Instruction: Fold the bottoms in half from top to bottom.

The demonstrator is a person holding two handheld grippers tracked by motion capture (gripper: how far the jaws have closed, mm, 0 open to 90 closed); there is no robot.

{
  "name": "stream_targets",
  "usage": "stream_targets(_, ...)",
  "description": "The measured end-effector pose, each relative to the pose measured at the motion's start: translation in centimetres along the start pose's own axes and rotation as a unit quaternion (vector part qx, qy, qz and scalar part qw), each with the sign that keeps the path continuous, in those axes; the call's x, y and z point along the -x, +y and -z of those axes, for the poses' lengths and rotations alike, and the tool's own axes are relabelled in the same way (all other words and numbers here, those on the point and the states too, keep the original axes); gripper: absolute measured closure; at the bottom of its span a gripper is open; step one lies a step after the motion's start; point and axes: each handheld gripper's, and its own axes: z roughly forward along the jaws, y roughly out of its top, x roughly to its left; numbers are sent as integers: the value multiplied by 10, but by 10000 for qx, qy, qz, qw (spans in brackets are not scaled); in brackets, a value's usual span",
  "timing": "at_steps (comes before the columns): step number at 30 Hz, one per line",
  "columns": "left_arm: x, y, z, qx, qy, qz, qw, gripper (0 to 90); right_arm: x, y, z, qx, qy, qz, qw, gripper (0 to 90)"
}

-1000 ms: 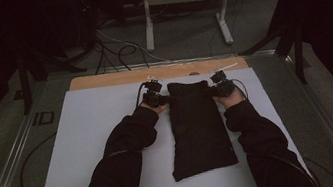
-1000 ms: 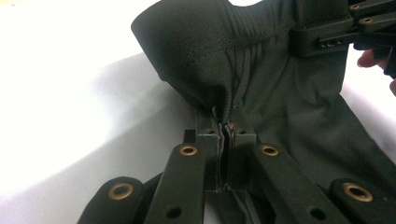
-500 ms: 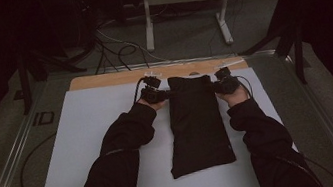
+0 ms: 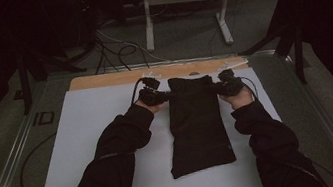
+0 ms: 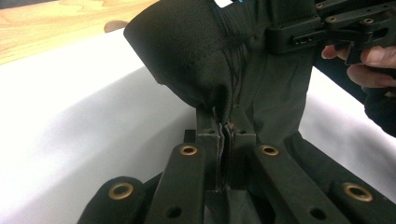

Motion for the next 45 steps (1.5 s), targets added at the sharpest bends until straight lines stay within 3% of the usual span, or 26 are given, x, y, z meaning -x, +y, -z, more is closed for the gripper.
stream_targets(23,23,-15,13,-68,-316,-201,9993,870,-18,-14,23,84,67,348,9993,857)
stream_targets(45,47,-39,19,-162,-522,-319,9980,870,-37,-47,44,194,248,314,9990,856)
